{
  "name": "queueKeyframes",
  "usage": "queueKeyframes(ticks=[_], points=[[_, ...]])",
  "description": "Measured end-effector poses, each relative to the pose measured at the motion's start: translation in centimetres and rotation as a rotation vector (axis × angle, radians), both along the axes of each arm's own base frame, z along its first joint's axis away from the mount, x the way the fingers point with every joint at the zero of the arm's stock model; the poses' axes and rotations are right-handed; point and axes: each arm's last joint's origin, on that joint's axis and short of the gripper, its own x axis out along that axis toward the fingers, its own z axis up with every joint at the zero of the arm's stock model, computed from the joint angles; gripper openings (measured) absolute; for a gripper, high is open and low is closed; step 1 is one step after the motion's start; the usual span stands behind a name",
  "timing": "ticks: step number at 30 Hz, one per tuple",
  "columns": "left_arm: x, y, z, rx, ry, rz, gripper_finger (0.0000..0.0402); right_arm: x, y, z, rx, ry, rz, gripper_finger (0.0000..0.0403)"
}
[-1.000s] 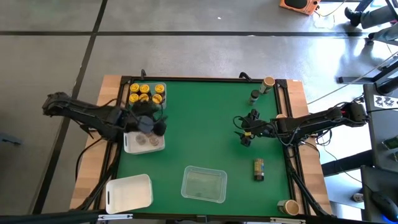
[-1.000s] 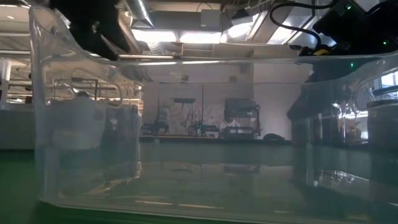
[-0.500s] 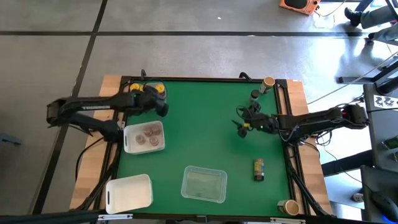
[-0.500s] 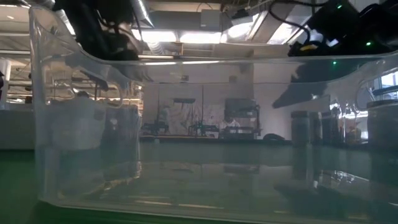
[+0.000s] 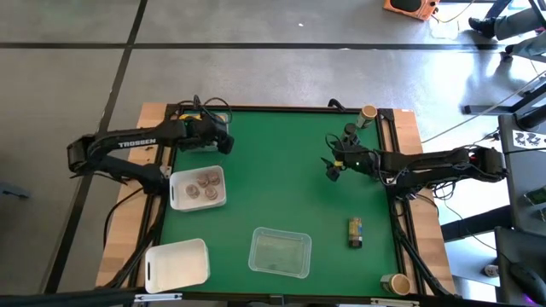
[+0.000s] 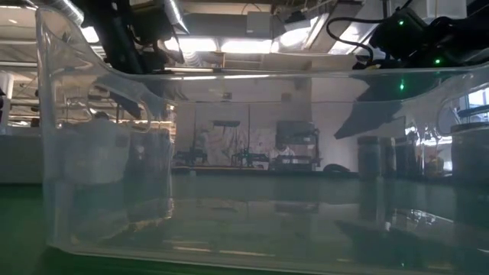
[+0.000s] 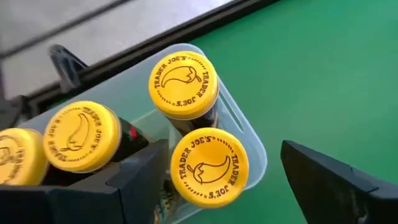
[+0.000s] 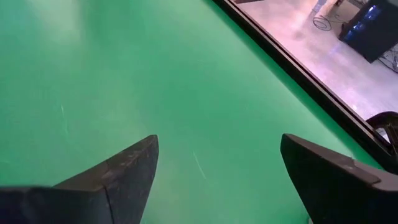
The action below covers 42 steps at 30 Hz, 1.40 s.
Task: Sort spices by type
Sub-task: Put the yellow spice bottle from the top transparent bin into the bottom white bin
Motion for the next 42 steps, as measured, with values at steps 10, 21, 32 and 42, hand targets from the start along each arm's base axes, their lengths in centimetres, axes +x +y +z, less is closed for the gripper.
queueKeyframes(ticks=[10, 21, 32, 42], points=[[0.0, 2.1, -1.1, -0.025, 0.054, 0.020, 0.0356, 0.0, 0.0, 0.0, -0.031, 0.030, 0.025, 0.0337], [1.0, 3.0, -3.7, -0.074, 0.181, -0.010, 0.0318, 0.0, 0.0, 0.0, -0.031, 0.030, 0.026, 0.0337], [1.1, 3.0, -3.7, -0.069, 0.194, -0.035, 0.0216, 0.0, 0.0, 0.0, -0.031, 0.029, 0.025, 0.0337], [1.1, 3.0, -3.7, -0.069, 0.198, -0.040, 0.0225, 0.0, 0.0, 0.0, -0.031, 0.029, 0.025, 0.0337]])
